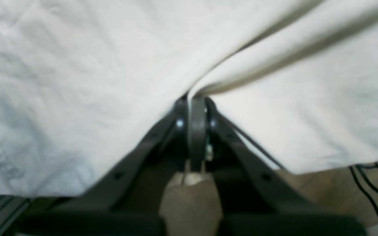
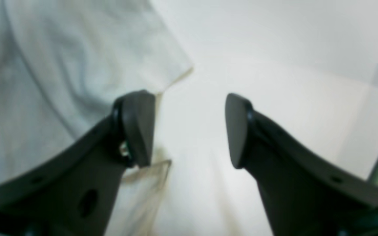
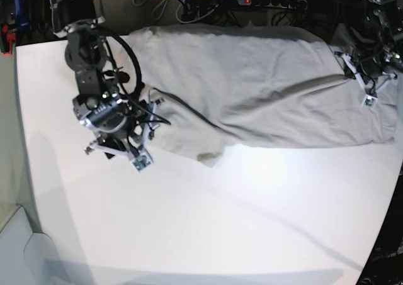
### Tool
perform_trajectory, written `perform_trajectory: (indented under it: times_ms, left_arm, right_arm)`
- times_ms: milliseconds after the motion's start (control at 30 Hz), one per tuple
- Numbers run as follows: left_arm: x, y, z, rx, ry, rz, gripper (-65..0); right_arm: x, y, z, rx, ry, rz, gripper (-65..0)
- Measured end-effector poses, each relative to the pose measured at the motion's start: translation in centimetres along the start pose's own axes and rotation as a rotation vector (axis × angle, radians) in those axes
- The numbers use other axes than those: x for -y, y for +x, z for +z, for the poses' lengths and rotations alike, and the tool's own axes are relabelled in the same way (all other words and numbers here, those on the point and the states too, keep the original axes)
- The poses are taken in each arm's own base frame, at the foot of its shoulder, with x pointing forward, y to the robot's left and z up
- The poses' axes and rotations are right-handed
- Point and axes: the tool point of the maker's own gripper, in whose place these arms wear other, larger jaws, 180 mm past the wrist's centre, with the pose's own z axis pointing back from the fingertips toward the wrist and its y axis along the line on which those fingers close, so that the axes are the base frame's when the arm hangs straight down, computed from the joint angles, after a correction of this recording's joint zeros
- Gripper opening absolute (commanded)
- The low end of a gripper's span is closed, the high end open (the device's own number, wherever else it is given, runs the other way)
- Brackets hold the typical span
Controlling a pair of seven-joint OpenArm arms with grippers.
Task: Layout the t-shirt on the table in an organized manner, then fold the t-shirt properly
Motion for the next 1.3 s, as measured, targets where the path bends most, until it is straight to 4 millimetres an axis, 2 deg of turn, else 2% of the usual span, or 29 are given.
perform_trajectory:
  times_ms: [67, 167, 233, 333, 467, 600, 667, 767, 1033, 1300]
  left_arm:
    - [0.0, 0.1, 0.0, 0.002, 0.001, 0.0, -64.7]
    - [0.0, 0.1, 0.0, 0.004, -0.002, 0.001, -64.7]
    - [0.0, 0.1, 0.0, 0.004, -0.002, 0.001, -64.7]
    - [0.0, 0.1, 0.0, 0.004, -0.001, 0.001, -64.7]
    - [0.0, 0.1, 0.0, 0.004, -0.002, 0.001, -64.7]
    - [0.0, 0.1, 0.0, 0.004, -0.001, 0.001, -64.7]
    - [0.0, 0.1, 0.0, 0.004, -0.001, 0.001, -64.7]
    - [0.0, 0.1, 0.0, 0.005, -0.003, 0.002, -64.7]
    - [-0.1, 0.4, 0.0, -0.005, 0.001, 0.001, -64.7]
    - [-0.2, 1.5, -0.1, 0.005, 0.006, -0.001, -64.8]
  right_arm:
    - [-0.5, 1.6, -0.3, 0.029, 0.014, -0.022, -48.1]
    - [-1.9, 3.0, -1.4, 0.034, 0.059, -0.056, -64.6]
    - [-2.8, 3.6, -2.3, 0.026, 0.087, -0.077, -65.0]
    - [-3.6, 3.3, -3.8, -0.02, 0.116, -0.092, -65.0]
    - [-4.1, 2.4, -5.7, -0.087, 0.143, -0.102, -65.0]
    - [-4.2, 1.8, -7.6, -0.081, 0.154, -0.113, -65.0]
    - [-4.9, 0.6, -8.7, -0.1, 0.175, -0.125, -65.0]
    - [-4.7, 1.1, -10.3, -0.077, 0.185, -0.148, -65.0]
    - [-3.2, 4.3, -13.5, -0.01, 0.191, -0.181, -65.0]
    - [-2.0, 6.6, -14.7, 0.045, 0.183, -0.188, -65.0]
